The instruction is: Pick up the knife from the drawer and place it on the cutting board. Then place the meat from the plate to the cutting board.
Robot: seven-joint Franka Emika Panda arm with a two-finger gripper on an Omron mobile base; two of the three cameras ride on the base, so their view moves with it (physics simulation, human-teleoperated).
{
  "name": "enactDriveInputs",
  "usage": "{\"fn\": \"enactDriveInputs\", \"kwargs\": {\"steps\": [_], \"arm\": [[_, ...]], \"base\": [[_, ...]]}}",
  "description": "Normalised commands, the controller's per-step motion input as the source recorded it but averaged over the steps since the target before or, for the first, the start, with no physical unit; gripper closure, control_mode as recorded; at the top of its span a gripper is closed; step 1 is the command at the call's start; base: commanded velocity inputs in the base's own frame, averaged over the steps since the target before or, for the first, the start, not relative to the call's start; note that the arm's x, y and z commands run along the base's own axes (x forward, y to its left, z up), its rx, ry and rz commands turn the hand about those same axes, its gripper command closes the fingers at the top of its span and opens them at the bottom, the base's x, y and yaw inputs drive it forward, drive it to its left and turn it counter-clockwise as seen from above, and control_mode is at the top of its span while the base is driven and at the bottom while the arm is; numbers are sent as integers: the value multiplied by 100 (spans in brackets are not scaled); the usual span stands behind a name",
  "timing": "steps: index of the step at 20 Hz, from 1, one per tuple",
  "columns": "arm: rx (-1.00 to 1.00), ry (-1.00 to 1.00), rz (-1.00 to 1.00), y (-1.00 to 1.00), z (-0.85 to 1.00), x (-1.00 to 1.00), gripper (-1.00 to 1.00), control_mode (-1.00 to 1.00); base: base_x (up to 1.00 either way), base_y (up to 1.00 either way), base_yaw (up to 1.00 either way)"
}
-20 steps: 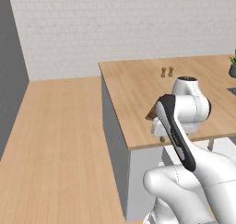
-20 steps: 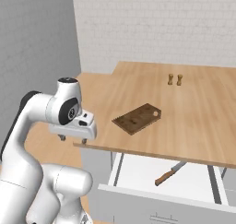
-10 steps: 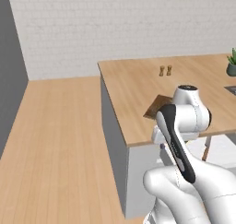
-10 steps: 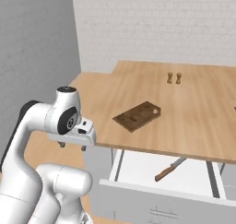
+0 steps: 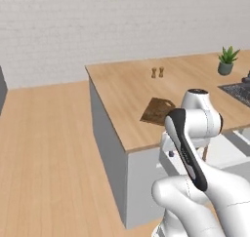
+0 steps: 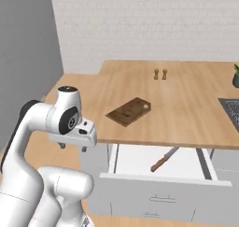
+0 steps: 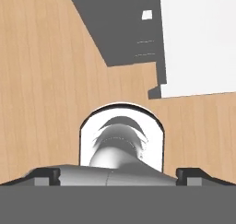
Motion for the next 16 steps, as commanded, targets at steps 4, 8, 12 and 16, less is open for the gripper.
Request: {"fn": "enactDriveInputs", "kwargs": {"steps": [4, 8, 12, 16], "arm": [[0, 0, 0, 0, 0, 0, -100, 100], [0, 0, 0, 0, 0, 0, -100, 100], [0, 0, 0, 0, 0, 0, -100, 100], [0, 0, 0, 0, 0, 0, -100, 100]], "base": [[0, 53, -43], [5, 53, -44], [3, 33, -43], [15, 33, -40]]}}
